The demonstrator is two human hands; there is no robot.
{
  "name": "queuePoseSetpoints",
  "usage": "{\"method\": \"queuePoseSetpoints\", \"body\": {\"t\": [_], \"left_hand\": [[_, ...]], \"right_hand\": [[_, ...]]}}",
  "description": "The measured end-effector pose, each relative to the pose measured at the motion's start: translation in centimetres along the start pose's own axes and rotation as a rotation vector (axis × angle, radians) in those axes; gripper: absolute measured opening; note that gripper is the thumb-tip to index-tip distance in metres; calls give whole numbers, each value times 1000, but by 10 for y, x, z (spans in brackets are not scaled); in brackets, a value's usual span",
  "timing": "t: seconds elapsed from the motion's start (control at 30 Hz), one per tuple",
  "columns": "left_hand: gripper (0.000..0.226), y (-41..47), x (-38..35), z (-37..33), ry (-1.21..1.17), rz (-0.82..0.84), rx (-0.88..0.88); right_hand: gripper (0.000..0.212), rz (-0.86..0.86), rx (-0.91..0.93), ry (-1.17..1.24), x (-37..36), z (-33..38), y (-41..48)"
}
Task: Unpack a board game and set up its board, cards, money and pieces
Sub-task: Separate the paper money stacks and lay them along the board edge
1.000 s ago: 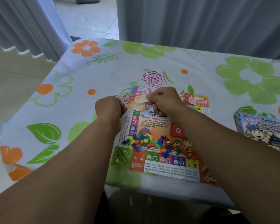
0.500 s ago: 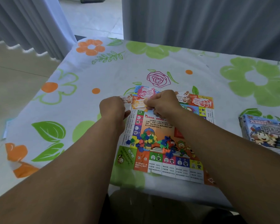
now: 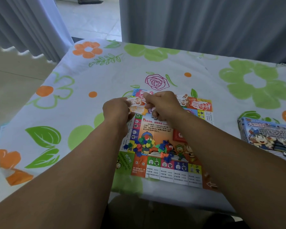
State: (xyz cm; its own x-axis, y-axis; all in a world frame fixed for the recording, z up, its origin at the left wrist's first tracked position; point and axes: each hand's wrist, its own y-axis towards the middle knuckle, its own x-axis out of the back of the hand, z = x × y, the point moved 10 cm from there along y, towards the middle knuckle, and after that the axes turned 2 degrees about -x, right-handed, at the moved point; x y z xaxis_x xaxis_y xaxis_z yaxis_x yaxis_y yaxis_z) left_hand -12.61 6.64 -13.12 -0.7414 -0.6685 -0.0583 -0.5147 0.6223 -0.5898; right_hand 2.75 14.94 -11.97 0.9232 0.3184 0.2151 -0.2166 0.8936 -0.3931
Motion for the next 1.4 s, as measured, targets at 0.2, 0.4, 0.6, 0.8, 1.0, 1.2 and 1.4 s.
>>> {"method": "queuePoseSetpoints", "body": {"t": [0.2, 0.4, 0.6, 0.8, 1.0, 1.2, 1.4], "left_hand": [[13, -13, -31, 8, -39, 70, 34], [13, -14, -45, 12, -51, 83, 23], [10, -21, -65, 21, -42, 113, 33], [11, -21, -74, 24, -31, 110, 22], [7, -15, -66, 23, -73, 80, 28], [19, 0, -43, -7, 18, 43, -95], [31, 20, -43, -50, 482, 159, -371]], "right_hand": [[13, 24, -61, 26, 21, -10, 0], [11, -255, -133, 118, 98, -29, 1], [15, -386, -112, 59, 128, -31, -2], [22, -423, -115, -41, 138, -35, 2], [28, -456, -85, -61, 137, -35, 5], [21, -289, 149, -262, 92, 8, 12], [54, -79, 350, -731, 28, 36, 16]]}}
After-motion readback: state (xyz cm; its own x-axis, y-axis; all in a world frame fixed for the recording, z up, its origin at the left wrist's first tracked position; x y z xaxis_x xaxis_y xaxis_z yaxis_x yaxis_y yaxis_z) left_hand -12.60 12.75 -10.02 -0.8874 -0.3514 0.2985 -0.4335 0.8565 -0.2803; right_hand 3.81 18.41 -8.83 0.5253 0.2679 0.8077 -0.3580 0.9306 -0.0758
